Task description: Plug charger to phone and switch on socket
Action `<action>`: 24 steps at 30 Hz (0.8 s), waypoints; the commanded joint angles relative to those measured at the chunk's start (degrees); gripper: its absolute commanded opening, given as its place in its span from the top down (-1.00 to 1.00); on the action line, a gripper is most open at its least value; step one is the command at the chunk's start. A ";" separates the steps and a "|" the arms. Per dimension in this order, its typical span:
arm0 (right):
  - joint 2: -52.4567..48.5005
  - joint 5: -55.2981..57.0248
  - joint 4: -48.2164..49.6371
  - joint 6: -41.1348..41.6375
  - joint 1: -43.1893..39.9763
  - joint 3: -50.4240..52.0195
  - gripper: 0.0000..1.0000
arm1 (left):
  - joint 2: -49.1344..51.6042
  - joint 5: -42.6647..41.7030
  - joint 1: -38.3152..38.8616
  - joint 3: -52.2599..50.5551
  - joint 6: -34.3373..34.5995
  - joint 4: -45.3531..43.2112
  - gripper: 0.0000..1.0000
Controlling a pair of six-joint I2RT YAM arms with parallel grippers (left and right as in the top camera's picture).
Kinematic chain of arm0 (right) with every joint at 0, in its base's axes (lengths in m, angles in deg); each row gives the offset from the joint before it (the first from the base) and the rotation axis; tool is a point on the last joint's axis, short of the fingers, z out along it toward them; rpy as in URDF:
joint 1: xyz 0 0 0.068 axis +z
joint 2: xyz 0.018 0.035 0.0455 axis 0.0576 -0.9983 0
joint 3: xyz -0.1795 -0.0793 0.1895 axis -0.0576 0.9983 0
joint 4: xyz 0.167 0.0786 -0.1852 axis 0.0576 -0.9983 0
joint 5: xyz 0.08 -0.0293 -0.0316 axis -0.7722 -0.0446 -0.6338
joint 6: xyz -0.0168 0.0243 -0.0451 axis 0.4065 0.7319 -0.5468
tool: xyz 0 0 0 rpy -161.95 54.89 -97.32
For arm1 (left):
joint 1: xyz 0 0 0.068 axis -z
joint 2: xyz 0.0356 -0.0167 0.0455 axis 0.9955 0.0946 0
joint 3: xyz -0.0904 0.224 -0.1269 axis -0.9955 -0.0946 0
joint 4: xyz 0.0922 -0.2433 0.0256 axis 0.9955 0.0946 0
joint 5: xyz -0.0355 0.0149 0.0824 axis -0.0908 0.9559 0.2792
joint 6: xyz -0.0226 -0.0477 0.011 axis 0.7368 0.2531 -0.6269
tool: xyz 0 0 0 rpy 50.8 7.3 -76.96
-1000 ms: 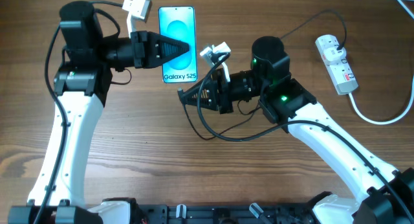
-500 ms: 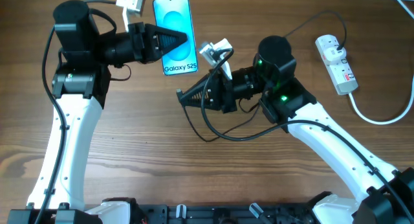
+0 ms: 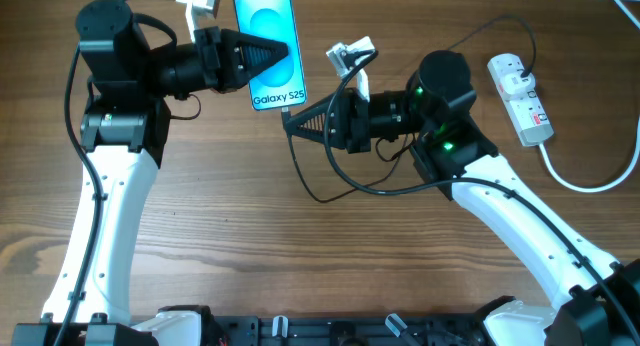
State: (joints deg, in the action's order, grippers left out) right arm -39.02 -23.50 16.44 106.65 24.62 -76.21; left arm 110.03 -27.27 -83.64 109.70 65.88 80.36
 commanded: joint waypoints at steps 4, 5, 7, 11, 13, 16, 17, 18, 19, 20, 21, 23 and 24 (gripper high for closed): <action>-0.07 0.39 0.20 0.85 0.00 -0.28 0.91 | -1.49 -0.24 -0.46 0.37 -0.04 -0.66 0.92; -0.07 -0.24 0.20 0.85 0.11 -0.28 0.91 | -1.49 -0.02 -0.46 0.37 -0.04 -0.66 0.92; -0.07 -1.01 0.15 0.85 0.35 -0.28 0.91 | -1.49 0.72 -0.46 0.37 -0.02 -0.66 0.92; -0.07 -1.05 0.15 0.85 0.42 -0.28 0.92 | -1.49 1.05 -0.46 0.37 -0.02 -0.66 0.92; -0.07 -1.46 0.15 0.70 0.83 -0.28 0.91 | -1.49 1.31 -0.46 0.37 -0.02 -0.66 0.92; -0.07 -1.36 0.20 0.61 1.16 -0.28 0.91 | -1.49 1.36 -0.46 0.37 0.00 -0.63 0.92; -0.07 -1.20 0.20 0.61 1.16 -0.28 0.91 | -1.49 1.36 -0.46 0.37 0.00 -0.63 0.92; -0.07 -1.18 0.20 0.63 1.16 -0.28 0.91 | -1.49 1.38 -0.46 0.37 -0.02 -0.63 0.92; -0.07 -1.18 0.22 0.63 1.16 -0.28 0.91 | -1.46 1.38 -0.46 0.37 -0.02 -0.63 0.92; -0.07 -0.94 0.20 0.55 1.16 -0.28 0.91 | -1.49 1.36 -0.46 0.37 0.00 -0.63 0.92; -0.07 -0.70 0.24 0.50 1.16 -0.28 0.91 | -1.49 1.31 -0.42 0.37 0.00 -0.63 0.92; -0.07 -0.31 0.94 0.68 1.16 -0.28 0.91 | -1.49 0.92 -0.42 0.37 0.00 -0.63 0.92; -0.07 -0.07 1.29 0.68 1.14 -0.28 0.91 | -1.49 0.66 -0.42 0.37 0.00 -0.63 0.92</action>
State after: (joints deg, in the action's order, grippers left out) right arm -39.02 -23.93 16.66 107.07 25.60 -76.21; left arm 110.03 -26.00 -83.64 109.70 66.01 80.20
